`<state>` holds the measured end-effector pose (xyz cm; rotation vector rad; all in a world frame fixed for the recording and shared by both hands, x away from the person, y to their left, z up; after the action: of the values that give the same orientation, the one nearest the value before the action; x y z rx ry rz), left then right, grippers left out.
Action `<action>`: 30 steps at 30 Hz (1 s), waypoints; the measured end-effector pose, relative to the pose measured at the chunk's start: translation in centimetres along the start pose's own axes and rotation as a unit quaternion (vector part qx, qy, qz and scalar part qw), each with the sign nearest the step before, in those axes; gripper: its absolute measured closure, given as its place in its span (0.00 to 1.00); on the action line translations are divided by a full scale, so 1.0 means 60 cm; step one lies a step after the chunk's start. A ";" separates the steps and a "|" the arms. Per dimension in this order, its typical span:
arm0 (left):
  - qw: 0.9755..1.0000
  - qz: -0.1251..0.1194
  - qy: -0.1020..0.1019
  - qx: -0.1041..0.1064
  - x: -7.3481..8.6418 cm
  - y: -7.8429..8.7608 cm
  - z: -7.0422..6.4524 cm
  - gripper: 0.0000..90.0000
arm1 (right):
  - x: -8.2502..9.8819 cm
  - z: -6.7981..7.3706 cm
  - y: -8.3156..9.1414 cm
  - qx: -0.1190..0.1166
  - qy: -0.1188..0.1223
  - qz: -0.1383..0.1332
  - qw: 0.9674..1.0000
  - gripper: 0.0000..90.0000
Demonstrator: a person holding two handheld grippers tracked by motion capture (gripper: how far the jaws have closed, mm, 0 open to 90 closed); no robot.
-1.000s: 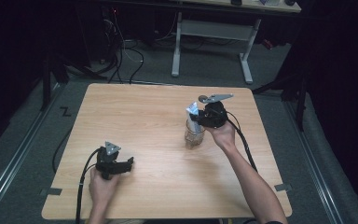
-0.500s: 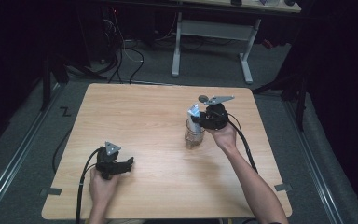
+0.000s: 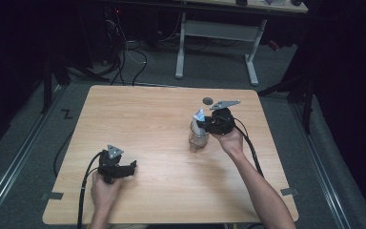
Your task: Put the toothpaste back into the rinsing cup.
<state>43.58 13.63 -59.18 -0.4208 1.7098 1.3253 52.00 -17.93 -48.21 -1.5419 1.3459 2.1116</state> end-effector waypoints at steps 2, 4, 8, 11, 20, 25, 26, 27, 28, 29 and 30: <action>1.000 0.000 0.000 0.000 0.000 0.000 0.000 0.19 | 0.000 0.000 0.000 0.000 -0.001 -0.001 1.000 0.72; 1.000 0.000 0.000 0.000 0.000 0.000 0.000 0.19 | 0.000 0.000 0.000 0.001 0.000 -0.001 1.000 0.72; 1.000 0.000 0.000 0.000 0.000 0.000 0.000 0.19 | 0.001 0.001 -0.001 0.000 -0.001 0.000 1.000 0.71; 1.000 0.000 0.000 0.000 0.000 0.000 0.000 0.19 | 0.005 0.002 -0.002 -0.001 -0.002 0.002 1.000 0.71; 1.000 0.000 0.000 0.000 0.000 0.000 0.000 0.19 | 0.011 0.004 0.001 -0.005 0.010 0.008 1.000 0.71; 1.000 0.000 0.000 0.000 0.000 0.000 0.000 0.19 | 0.017 0.011 0.007 -0.003 0.029 0.011 1.000 0.70; 1.000 0.000 0.000 0.000 0.000 0.000 0.000 0.19 | 0.018 0.011 0.008 -0.003 0.031 0.012 0.999 0.70; 1.000 0.000 0.000 0.000 0.000 0.000 0.000 0.19 | 0.019 0.011 0.009 -0.002 0.031 0.011 0.999 0.70; 1.000 0.000 0.000 0.000 0.000 0.000 0.000 0.19 | 0.023 0.011 0.011 0.000 0.033 0.011 0.999 0.70; 1.000 0.000 0.000 0.000 0.000 0.000 0.000 0.19 | 0.026 0.010 0.012 0.000 0.032 0.014 0.999 0.70; 1.000 0.000 0.000 0.000 0.000 0.000 0.000 0.19 | 0.030 0.009 0.012 0.000 0.032 0.017 0.999 0.70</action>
<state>43.58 13.63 -59.18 -0.4212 1.7100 1.3252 50.41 -18.51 -49.31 -1.6104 1.4010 2.0993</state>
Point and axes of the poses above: each handheld gripper's, and its own axes: y roughly backward along the jaws, x roughly out of its underside, z roughly to its left, the point moved 8 cm from there along -y, roughly forward along the jaws, and after that the axes turned 7 degrees about -z, right-handed, at the moved point
